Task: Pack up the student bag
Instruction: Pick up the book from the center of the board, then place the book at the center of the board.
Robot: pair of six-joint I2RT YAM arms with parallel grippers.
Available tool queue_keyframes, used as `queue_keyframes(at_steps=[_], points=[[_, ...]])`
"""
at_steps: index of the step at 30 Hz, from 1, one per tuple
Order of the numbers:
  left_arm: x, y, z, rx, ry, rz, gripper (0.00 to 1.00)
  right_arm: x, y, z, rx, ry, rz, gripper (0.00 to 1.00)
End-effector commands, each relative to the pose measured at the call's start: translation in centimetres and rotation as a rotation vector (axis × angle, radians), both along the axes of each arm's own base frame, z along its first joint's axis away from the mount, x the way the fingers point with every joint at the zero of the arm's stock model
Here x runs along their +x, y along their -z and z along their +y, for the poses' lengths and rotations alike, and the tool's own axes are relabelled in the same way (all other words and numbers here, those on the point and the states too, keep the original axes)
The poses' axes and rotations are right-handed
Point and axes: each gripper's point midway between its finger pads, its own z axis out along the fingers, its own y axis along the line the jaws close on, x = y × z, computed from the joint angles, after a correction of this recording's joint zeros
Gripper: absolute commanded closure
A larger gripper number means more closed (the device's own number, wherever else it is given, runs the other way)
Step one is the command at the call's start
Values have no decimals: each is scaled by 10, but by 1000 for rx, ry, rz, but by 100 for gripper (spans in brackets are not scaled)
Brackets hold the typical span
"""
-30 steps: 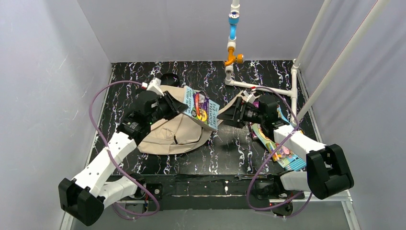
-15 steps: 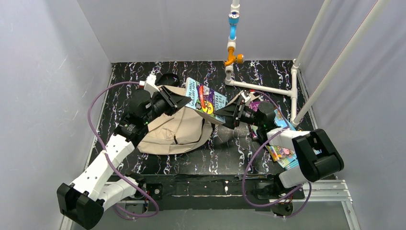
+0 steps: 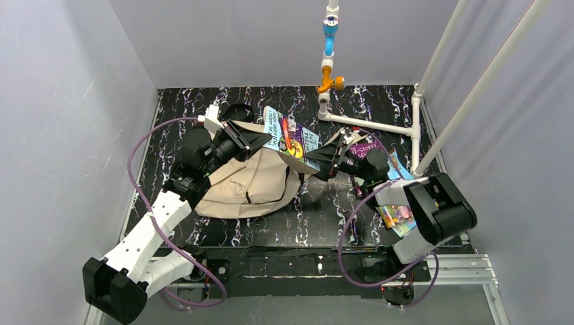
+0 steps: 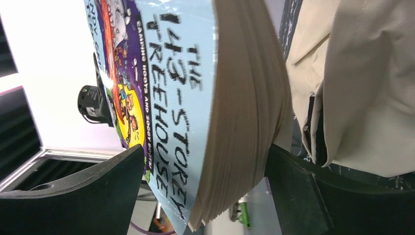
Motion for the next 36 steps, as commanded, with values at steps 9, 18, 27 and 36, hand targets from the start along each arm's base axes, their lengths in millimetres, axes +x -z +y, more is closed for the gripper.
queue_keyframes(at_steps=[9, 18, 27, 36], points=[[-32, -109, -5, -182, 113, -184, 100, -7, -25, -1, -195, 0, -271, 2], [-36, -129, -7, -277, 139, -180, 100, -21, -105, -1, 106, -18, -348, 2], [-32, -128, -11, -268, 149, -202, 100, -24, -109, 1, 144, -24, -330, 4], [-26, -65, 4, -49, 46, -166, 100, -17, -78, -13, -76, 47, -318, 36]])
